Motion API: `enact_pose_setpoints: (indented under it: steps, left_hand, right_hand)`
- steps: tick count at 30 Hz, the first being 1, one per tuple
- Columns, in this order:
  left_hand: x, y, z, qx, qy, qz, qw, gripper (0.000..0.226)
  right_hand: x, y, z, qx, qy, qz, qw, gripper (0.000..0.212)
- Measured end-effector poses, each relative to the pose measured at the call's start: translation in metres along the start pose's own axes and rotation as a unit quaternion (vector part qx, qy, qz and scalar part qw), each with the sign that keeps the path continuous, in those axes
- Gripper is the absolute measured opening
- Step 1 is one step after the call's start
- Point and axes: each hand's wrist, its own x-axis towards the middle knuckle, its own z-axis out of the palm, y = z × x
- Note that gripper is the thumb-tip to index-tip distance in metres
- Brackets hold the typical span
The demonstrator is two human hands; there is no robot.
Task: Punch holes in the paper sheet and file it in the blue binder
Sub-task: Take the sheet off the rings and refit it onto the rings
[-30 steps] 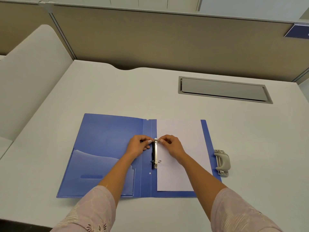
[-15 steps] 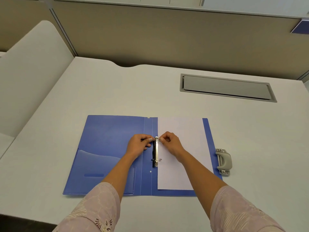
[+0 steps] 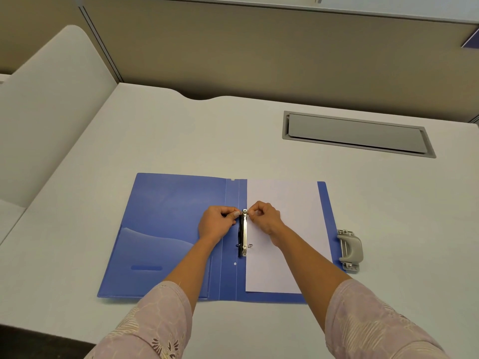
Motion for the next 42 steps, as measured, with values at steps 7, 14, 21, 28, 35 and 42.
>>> enact_pose_setpoints:
  steps: [7,14,21,28,35,42]
  left_hand:
    - [0.001,0.002,0.002,0.038,0.000,-0.001,0.999,0.007]
    - [0.005,0.007,0.003,0.073,-0.002,-0.004,0.997,0.008]
    - [0.006,0.006,0.002,0.067,-0.013,-0.006,0.998,0.010]
    - [-0.002,0.008,0.000,0.065,-0.018,0.016,0.998,0.012]
    - [-0.023,0.001,0.008,-0.001,0.007,0.006,1.000,0.036]
    - [-0.043,-0.007,0.013,0.050,0.028,-0.026,0.998,0.025]
  right_hand:
    - [-0.002,-0.001,0.003,-0.012,0.014,-0.006,1.000,0.020]
    - [-0.004,-0.001,0.003,-0.014,0.018,-0.015,1.000,0.020]
    - [-0.006,-0.001,0.002,-0.005,0.014,-0.023,1.000,0.014]
    - [-0.020,0.007,0.006,0.047,0.040,-0.098,0.993,0.008]
    - [-0.041,0.035,0.001,-0.011,0.067,-0.218,0.973,0.024]
    - [-0.069,0.073,-0.016,-0.254,0.077,-0.242,0.933,0.058]
